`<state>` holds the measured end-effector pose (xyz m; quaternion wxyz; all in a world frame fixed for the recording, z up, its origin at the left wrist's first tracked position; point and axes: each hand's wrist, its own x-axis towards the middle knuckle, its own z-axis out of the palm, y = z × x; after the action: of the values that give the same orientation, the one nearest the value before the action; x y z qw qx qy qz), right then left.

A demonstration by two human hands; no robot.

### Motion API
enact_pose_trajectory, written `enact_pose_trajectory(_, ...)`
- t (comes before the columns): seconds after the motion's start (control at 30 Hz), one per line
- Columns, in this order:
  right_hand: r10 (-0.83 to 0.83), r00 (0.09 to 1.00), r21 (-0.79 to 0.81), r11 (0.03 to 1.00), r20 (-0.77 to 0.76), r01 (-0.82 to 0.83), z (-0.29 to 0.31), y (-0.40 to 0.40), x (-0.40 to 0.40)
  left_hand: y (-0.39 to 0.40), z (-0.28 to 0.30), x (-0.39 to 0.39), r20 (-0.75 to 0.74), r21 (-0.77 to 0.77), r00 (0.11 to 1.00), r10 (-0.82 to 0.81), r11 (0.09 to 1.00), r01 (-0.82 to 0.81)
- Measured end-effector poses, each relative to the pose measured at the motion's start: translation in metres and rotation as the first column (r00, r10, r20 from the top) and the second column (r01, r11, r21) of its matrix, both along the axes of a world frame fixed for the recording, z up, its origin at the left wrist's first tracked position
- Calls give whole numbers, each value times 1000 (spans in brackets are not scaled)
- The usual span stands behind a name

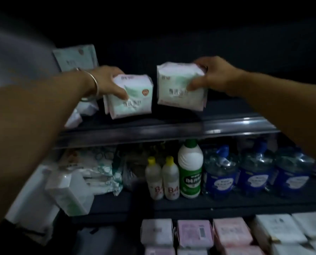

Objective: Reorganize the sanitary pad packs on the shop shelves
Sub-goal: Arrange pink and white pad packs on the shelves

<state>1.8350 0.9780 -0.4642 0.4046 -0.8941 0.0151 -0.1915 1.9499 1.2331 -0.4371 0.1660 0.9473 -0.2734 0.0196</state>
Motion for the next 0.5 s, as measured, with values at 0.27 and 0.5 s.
enact_pose_trajectory(0.27,-53,998,-55,997,-30,51,4,24,33,7,-3,29,53,47,998,-26,999,23)
enact_pose_trajectory(0.5,-32,994,-57,998,-109,26,7,33,76,9,-4,72,-42,23,999,-17,1000,18)
